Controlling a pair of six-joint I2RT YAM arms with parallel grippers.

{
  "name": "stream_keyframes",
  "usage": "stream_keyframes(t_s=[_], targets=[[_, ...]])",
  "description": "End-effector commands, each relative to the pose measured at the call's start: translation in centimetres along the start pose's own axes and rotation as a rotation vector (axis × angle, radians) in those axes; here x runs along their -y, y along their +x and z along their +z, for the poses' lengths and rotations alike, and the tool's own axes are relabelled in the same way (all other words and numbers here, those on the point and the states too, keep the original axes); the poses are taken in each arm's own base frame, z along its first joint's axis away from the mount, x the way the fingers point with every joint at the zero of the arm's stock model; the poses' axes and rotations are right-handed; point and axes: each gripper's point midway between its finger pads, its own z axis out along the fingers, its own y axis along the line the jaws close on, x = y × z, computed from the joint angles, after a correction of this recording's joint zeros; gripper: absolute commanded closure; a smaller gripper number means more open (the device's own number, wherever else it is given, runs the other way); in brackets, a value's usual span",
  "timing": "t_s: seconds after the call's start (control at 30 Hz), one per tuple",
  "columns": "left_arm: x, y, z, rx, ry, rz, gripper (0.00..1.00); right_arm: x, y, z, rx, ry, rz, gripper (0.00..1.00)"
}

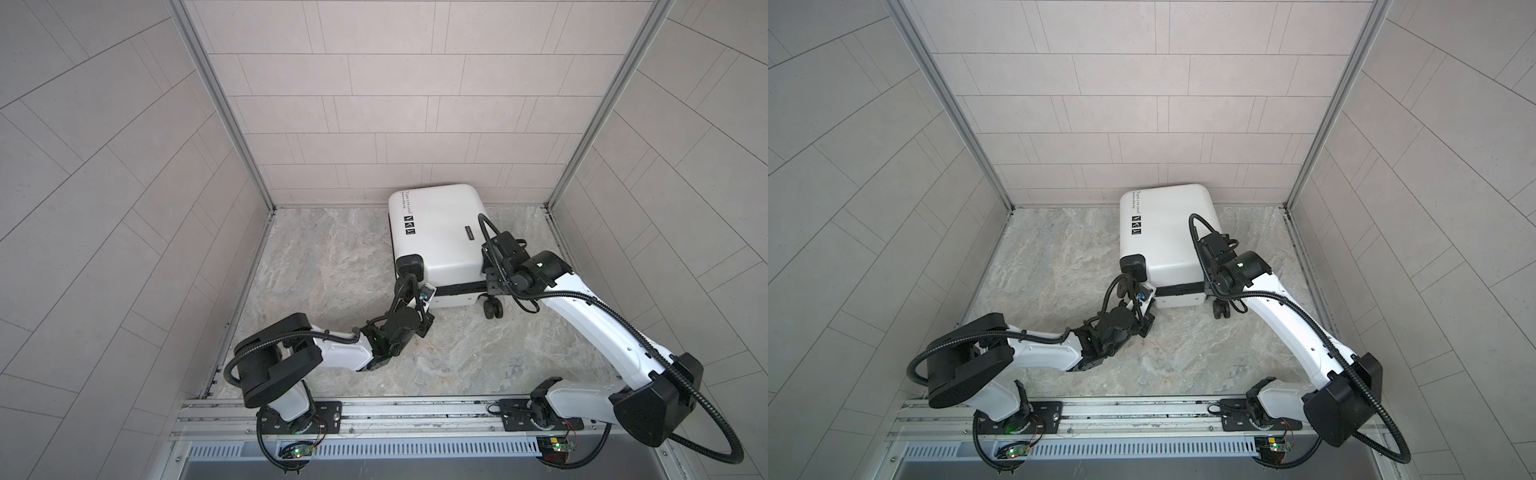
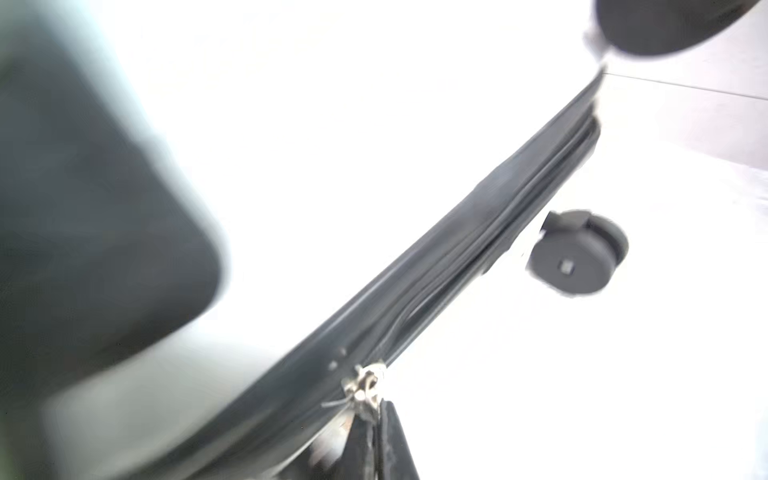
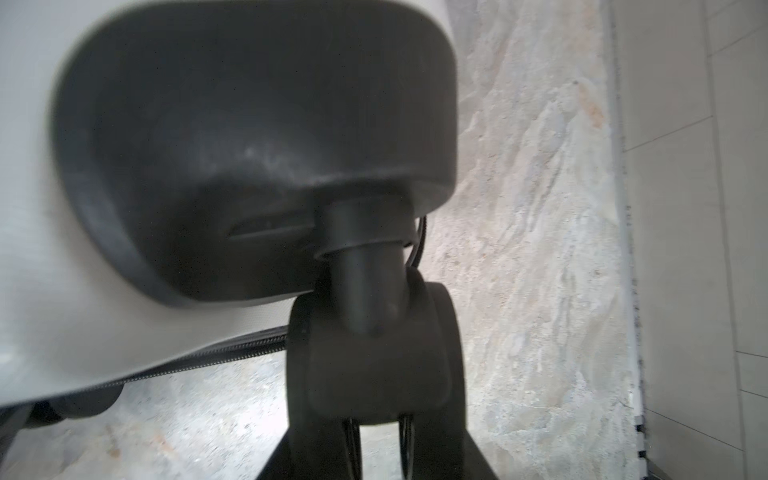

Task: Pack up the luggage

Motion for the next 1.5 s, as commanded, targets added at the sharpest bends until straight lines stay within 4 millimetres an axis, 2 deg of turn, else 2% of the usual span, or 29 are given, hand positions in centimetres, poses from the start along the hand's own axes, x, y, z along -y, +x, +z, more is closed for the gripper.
stream_keyframes(t_s=[0.0, 0.17, 0.47, 0.7, 0.97, 1.1, 1.27, 1.3, 1.37, 1.43, 1.47], targets=[[6.2, -6.9, -1.6, 0.210, 0.245, -0.016, 1.00, -6.8, -1.0, -1.8, 0.040, -0.298, -0.033, 1.00], [5.4, -6.8, -1.9, 0.208, 0.210, -0.015, 1.00, -5.4, -0.8, -2.2, 0.060, -0.249, -0.045, 1.00], [6.6, -7.1, -1.2, 0.204, 0.258, -0.022, 1.00, -9.2, 0.3, -2.8, 0.011, -0.454, -0.039, 1.00], [8.9, -8.2, -0.4, 0.221, 0.312, -0.016, 1.00, -10.6, 0.8, -3.4, 0.007, -0.512, -0.025, 1.00], [13.1, -9.1, 0.6, 0.266, 0.398, -0.054, 1.00, -10.7, 0.8, -3.4, 0.014, -0.522, -0.012, 1.00], [15.0, -10.6, 0.8, 0.336, 0.431, -0.143, 1.00, -10.4, 1.1, -3.1, 0.011, -0.504, -0.013, 1.00], [15.2, -11.9, 0.6, 0.401, 0.445, -0.240, 1.00, -9.3, 1.4, -2.7, 0.004, -0.461, -0.001, 1.00], [14.9, -11.9, 0.5, 0.397, 0.431, -0.243, 0.99, -9.1, 1.4, -2.7, 0.004, -0.453, 0.000, 1.00], [14.0, -11.0, 0.5, 0.376, 0.390, -0.238, 0.86, -8.7, 1.5, -2.6, 0.003, -0.437, -0.001, 1.00], [12.9, -9.9, 0.3, 0.347, 0.340, -0.229, 0.67, -8.1, 1.7, -2.5, 0.007, -0.416, -0.003, 0.89], [12.2, -9.3, 0.2, 0.325, 0.311, -0.222, 0.56, -7.8, 1.7, -2.5, 0.010, -0.407, -0.006, 0.81]])
